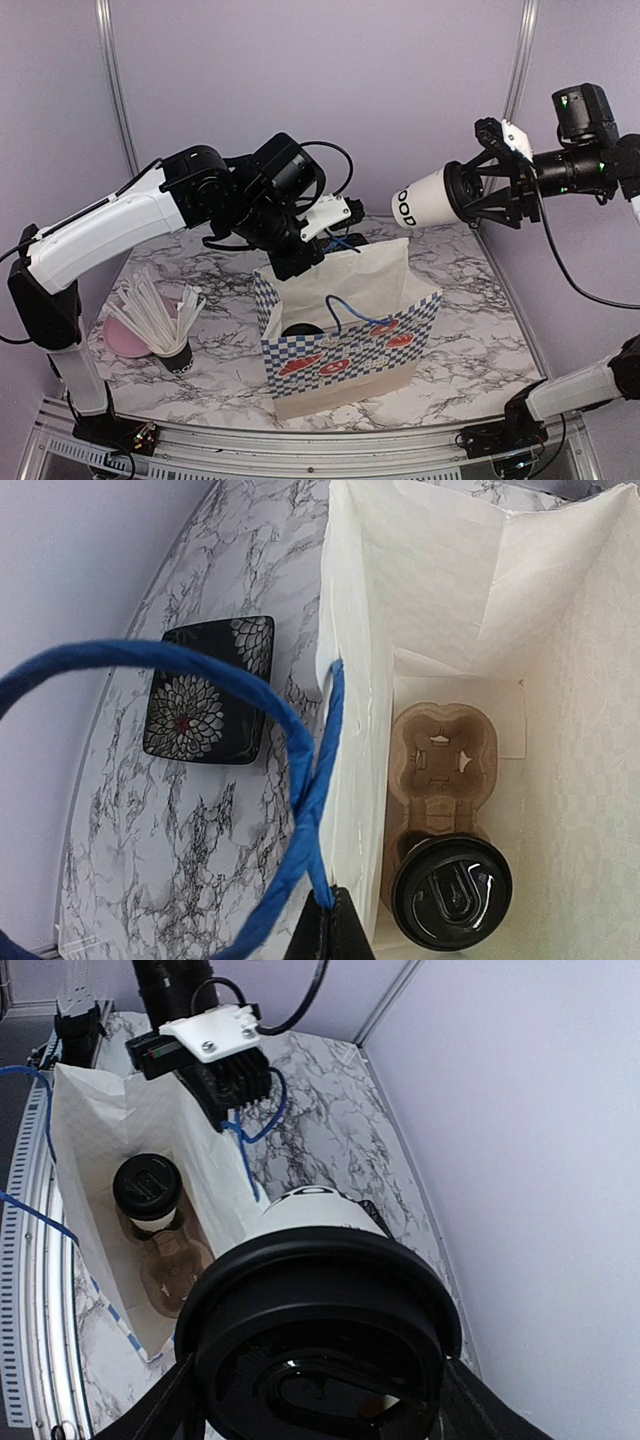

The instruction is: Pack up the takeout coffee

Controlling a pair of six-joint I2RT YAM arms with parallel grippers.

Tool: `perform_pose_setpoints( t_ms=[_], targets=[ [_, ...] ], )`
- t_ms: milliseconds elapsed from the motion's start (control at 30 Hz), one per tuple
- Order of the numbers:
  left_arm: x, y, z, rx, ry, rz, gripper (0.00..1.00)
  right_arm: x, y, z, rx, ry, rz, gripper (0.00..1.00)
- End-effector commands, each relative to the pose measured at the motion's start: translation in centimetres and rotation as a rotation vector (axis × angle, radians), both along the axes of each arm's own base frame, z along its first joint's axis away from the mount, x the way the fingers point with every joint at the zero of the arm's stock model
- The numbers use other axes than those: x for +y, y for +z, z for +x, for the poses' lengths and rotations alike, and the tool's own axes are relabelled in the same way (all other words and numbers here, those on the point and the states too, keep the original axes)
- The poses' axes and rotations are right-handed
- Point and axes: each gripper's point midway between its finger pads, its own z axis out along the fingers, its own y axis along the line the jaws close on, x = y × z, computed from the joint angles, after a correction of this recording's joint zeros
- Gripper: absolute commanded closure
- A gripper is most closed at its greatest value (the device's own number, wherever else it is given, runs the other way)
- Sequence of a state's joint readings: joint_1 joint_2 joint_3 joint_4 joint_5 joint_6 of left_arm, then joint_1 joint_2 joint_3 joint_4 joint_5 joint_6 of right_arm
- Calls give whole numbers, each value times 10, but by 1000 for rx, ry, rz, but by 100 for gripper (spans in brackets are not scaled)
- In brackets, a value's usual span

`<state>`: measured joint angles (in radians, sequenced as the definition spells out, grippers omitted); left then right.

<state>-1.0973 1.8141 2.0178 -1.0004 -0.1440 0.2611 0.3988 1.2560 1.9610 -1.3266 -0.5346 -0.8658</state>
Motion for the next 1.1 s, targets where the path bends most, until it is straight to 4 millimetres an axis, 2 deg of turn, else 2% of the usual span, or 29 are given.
perform_pose_setpoints(
  t_ms=[0, 200, 400, 533, 700, 867, 1067],
  targets=[
    [4, 17, 13, -50, 50, -16, 100, 9, -10, -34, 36, 113, -4, 33],
    [1, 24, 23, -80, 62, -22, 100, 19, -23, -41, 83, 153, -17, 34],
    [-4, 20, 24, -69, 48, -19, 100, 28, -40, -35, 103, 172, -73, 35],
    [-6, 18, 24, -62, 43, -20, 100, 33, -54, -17, 99, 128, -139, 36],
    [-10, 32, 25, -71, 45, -61, 100, 47, -58, 0, 58, 105, -193, 37],
    [-14, 45, 24, -80, 41, -99, 100, 65, -73, 1, 29, 122, -274, 37],
    [-13, 48, 21, -68, 37, -112, 100, 70, -97, -9, 9, 138, -372, 37]
  ],
)
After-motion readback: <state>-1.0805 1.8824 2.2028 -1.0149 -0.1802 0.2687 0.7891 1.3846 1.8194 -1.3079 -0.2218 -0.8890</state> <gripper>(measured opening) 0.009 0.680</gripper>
